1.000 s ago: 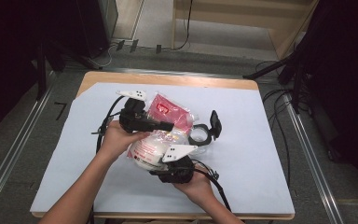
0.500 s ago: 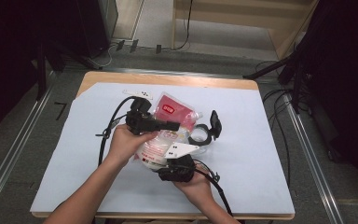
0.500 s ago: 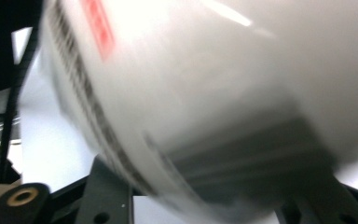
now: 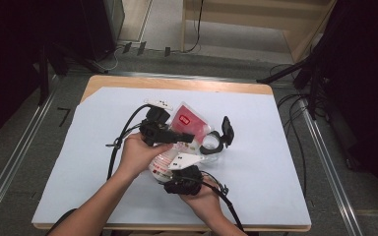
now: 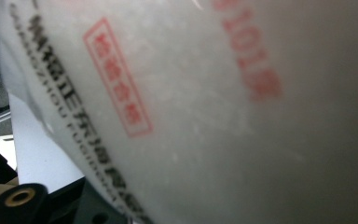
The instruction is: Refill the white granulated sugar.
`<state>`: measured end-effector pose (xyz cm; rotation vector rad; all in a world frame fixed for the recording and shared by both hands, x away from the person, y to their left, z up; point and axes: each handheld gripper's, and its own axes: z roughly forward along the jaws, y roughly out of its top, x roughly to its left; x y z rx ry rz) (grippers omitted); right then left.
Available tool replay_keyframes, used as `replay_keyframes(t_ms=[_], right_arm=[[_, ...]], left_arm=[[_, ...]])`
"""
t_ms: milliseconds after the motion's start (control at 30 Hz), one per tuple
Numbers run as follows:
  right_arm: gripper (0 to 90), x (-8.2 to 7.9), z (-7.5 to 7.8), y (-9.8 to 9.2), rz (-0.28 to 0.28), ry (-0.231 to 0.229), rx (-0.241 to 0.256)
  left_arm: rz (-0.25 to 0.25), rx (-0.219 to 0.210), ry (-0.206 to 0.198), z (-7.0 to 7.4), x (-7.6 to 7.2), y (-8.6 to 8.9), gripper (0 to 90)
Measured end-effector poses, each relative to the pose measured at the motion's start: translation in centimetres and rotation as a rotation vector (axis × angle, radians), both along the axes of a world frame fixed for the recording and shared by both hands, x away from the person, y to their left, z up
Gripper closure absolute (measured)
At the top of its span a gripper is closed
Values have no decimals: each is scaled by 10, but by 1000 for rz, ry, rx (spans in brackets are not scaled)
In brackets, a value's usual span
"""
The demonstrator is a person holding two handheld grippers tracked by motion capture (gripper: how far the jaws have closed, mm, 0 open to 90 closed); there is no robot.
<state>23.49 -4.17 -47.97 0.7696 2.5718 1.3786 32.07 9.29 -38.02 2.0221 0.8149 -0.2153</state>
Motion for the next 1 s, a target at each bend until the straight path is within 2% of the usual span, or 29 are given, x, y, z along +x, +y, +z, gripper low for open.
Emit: replay_keyframes(t_ms=[67,167,200,267,300,500,600,633,700,733,800,967,1000], right_arm=[[564,0,-1,1,-1,14,1],[578,1,-4,-1,0,42,39],[581,2,-3,-2,-6,54,53],[585,5,-3,-6,-22,92,89],[585,7,-2,-8,-32,102,98],[594,8,-2,-14,-29,96,112],[597,7,-1,-13,-22,87,121],[598,7,1,-13,-20,78,120],[599,7,3,-12,-16,58,104],[601,6,4,-11,-18,57,99],[598,5,5,-9,-16,36,83],[546,-2,6,-2,-19,11,43],[546,-2,6,-1,-20,10,43]], left_arm=[[-10,2,15,-2,1,0,736],[-28,22,27,-3,0,-2,708],[-45,69,4,-3,-1,-4,703],[-71,124,-24,-3,-5,-6,697],[-71,116,-13,-3,-5,-7,686],[-89,87,30,5,-3,2,673],[-84,73,33,8,-2,7,678],[-77,72,24,8,-2,8,704],[-68,74,14,9,-3,8,775],[-60,62,20,9,-4,7,803],[-55,60,20,9,-4,7,833],[-24,38,51,8,-7,0,812],[-19,21,63,8,-7,-1,798]])
